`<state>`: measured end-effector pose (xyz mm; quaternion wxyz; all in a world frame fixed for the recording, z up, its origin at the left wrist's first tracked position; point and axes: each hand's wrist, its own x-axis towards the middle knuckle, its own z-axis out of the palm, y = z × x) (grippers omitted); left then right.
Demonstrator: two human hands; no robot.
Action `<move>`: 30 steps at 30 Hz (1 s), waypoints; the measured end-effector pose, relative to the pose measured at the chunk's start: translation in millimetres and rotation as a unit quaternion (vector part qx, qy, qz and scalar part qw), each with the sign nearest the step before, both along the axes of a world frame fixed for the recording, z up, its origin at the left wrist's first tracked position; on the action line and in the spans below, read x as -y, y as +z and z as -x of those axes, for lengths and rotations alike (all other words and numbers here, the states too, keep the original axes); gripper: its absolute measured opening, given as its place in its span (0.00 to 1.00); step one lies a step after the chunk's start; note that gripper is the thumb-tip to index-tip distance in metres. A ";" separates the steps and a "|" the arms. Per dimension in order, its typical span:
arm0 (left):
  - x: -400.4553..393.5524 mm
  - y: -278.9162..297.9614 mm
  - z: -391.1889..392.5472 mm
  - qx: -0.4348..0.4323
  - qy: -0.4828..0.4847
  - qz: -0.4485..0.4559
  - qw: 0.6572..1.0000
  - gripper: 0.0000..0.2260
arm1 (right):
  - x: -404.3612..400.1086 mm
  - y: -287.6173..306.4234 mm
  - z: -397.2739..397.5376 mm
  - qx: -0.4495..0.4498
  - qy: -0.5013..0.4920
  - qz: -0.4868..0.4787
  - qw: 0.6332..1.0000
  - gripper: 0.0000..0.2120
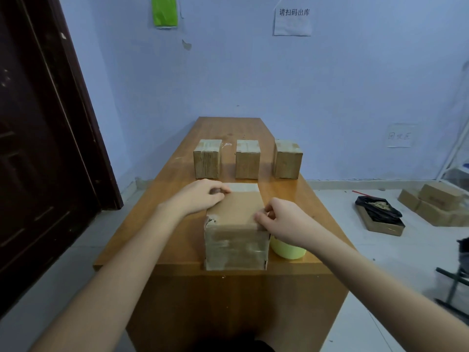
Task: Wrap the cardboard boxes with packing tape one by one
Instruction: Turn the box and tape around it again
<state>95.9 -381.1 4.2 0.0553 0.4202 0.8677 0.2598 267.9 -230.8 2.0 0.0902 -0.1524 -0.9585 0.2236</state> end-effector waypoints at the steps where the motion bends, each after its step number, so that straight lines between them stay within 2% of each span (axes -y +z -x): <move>1: -2.4 -0.8 0.5 0.007 -0.007 -0.001 1.000 0.12 | 0.2 0.2 -2.2 0.005 -0.008 -0.005 1.000 0.14; 3: -3.8 -1.4 -1.3 0.029 -0.019 -0.011 0.999 0.12 | 1.3 0.5 -5.2 -0.001 -0.033 -0.069 0.997 0.18; 6: 4.9 -1.9 -10.4 0.055 0.002 -0.111 0.992 0.14 | 5.9 1.5 -8.6 -0.113 -0.033 -0.159 0.980 0.20; 9: 29.2 -8.4 -29.2 0.033 0.038 -0.237 0.970 0.12 | 16.8 3.0 -11.9 -0.190 0.099 -0.138 0.967 0.19; 12: 55.8 -22.7 -53.6 0.008 0.016 -0.281 0.959 0.11 | 30.2 -5.7 -10.2 -0.171 0.199 -0.160 0.952 0.21; 15: 71.6 -38.2 -69.3 -0.002 0.003 -0.274 0.962 0.12 | 38.3 -16.5 -4.2 -0.156 0.245 -0.194 0.937 0.21; 18: 75.2 -49.5 -76.3 -0.011 -0.005 -0.247 0.969 0.13 | 37.6 -23.5 -0.5 -0.181 0.263 -0.222 0.921 0.20; 23: 74.3 -53.4 -78.8 -0.051 -0.010 -0.253 0.966 0.15 | 31.5 -30.8 -0.3 -0.218 0.276 -0.242 0.904 0.19; 30: 74.9 -55.5 -78.7 -0.092 -0.016 -0.243 0.966 0.16 | 35.3 -28.6 6.6 -0.244 0.261 -0.210 0.910 0.15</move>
